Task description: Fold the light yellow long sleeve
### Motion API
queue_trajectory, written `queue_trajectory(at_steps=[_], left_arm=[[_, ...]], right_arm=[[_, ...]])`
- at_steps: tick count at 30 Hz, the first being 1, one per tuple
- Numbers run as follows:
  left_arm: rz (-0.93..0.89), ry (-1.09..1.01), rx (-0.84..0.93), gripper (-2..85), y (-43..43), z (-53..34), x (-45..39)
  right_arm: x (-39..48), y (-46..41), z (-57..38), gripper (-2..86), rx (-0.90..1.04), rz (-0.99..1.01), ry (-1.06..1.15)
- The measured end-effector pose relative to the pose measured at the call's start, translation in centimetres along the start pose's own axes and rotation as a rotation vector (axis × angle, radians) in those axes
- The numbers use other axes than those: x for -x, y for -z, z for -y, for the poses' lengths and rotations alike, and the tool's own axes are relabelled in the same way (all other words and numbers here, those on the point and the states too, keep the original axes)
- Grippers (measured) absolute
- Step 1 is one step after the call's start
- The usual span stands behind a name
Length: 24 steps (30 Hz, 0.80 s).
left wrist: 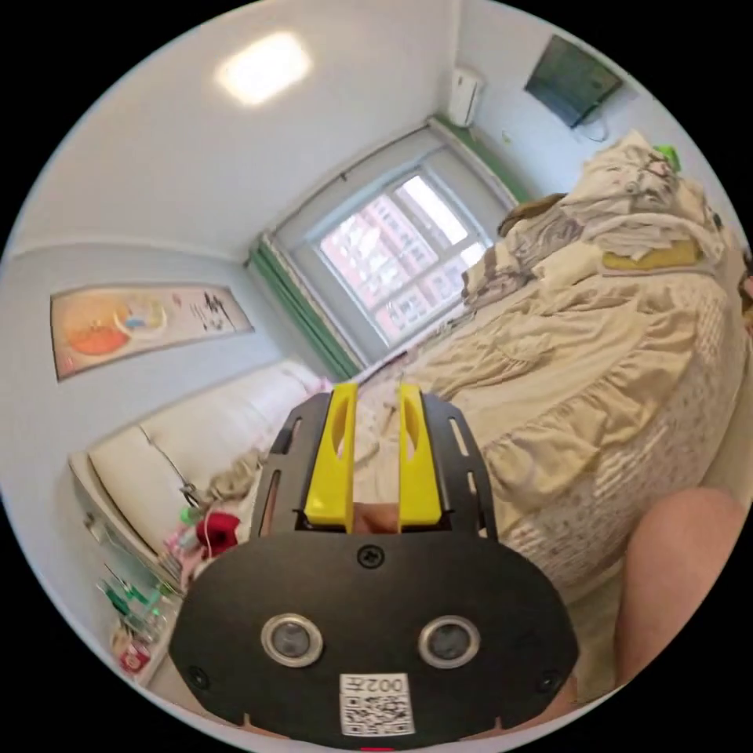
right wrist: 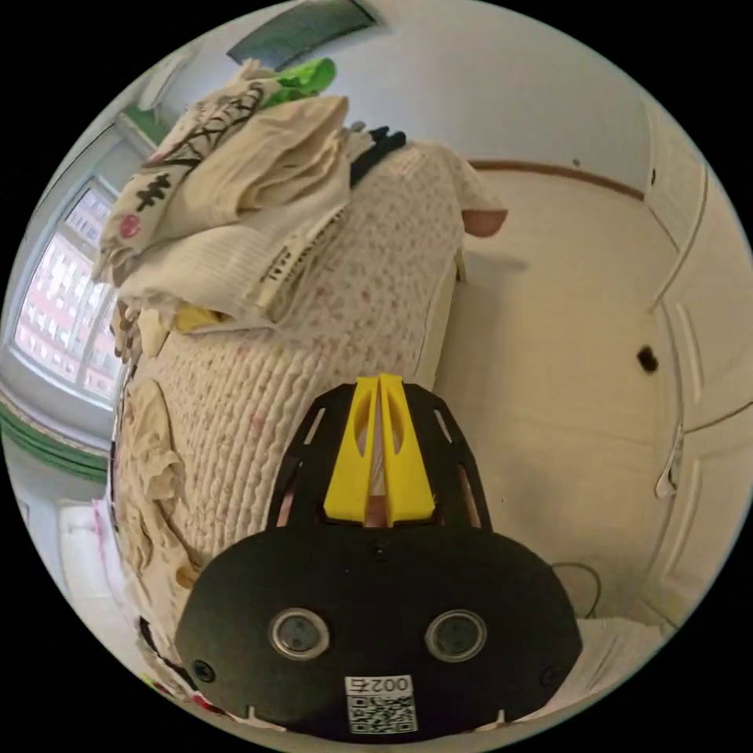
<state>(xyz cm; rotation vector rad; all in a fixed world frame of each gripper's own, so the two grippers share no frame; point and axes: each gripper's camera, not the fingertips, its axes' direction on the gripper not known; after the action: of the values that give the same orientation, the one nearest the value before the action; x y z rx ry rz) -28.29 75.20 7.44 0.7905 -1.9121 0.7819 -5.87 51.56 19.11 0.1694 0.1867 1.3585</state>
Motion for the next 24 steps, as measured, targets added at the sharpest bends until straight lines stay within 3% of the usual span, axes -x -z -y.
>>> queue_trajectory(at_steps=[4,9,12,15,18,21,24], left_arm=[[-0.093,0.137,0.021,7.2,3.0,-0.2,1.4],[-0.135,0.319,0.244,7.5,-0.5,-3.0,5.5],[-0.206,0.429,0.389,9.1,-3.5,-6.1,8.2],[-0.197,0.440,0.435,11.5,-4.4,-9.4,9.7],[-0.212,0.494,0.473,11.9,-4.8,-12.3,11.3],[-0.300,0.522,0.560,11.7,-6.2,-14.2,11.7],[-0.355,0.540,0.603,10.7,-7.4,-14.8,11.7]], right_arm=[[0.1,2.0,-0.5,-0.5,-0.060,0.142,0.040],[6.9,9.0,-6.0,2.7,-0.337,0.149,0.582],[8.6,10.4,-9.7,13.7,-0.413,0.167,0.825],[9.4,9.5,-11.9,17.2,-0.376,0.104,0.969],[9.7,7.3,-11.8,17.4,-0.258,0.092,0.968],[9.6,6.8,-10.0,14.6,-0.151,0.200,0.932],[11.1,7.2,-10.7,10.0,-0.163,0.158,1.047]])
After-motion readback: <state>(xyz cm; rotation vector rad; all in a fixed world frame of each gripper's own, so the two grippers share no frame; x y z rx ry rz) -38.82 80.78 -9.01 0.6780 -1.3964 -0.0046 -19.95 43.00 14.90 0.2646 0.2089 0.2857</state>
